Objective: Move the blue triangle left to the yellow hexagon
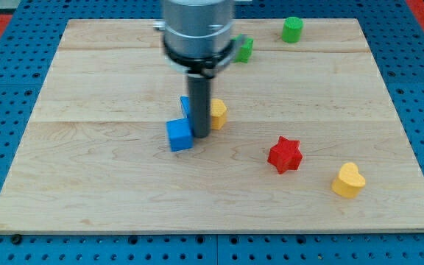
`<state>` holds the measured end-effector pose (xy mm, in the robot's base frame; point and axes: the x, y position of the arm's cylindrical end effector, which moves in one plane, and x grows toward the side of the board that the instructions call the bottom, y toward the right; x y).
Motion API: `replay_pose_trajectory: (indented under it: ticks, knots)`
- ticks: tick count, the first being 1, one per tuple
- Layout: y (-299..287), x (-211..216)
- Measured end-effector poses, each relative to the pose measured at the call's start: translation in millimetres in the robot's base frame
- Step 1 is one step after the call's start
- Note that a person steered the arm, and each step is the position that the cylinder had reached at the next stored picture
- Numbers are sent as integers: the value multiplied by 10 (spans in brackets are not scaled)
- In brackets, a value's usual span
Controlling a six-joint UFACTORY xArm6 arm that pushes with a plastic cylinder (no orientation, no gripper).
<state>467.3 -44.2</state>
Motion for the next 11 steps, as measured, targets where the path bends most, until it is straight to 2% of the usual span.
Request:
replay_pose_trajectory:
  ticks: [1, 2, 3, 4, 5, 6, 9, 11]
  knots:
    - [-490, 0]
    - [-710, -53]
    - [-897, -391]
    - [-735, -600]
    - [-56, -813]
    - [377, -818]
    - [386, -535]
    - [-67, -522]
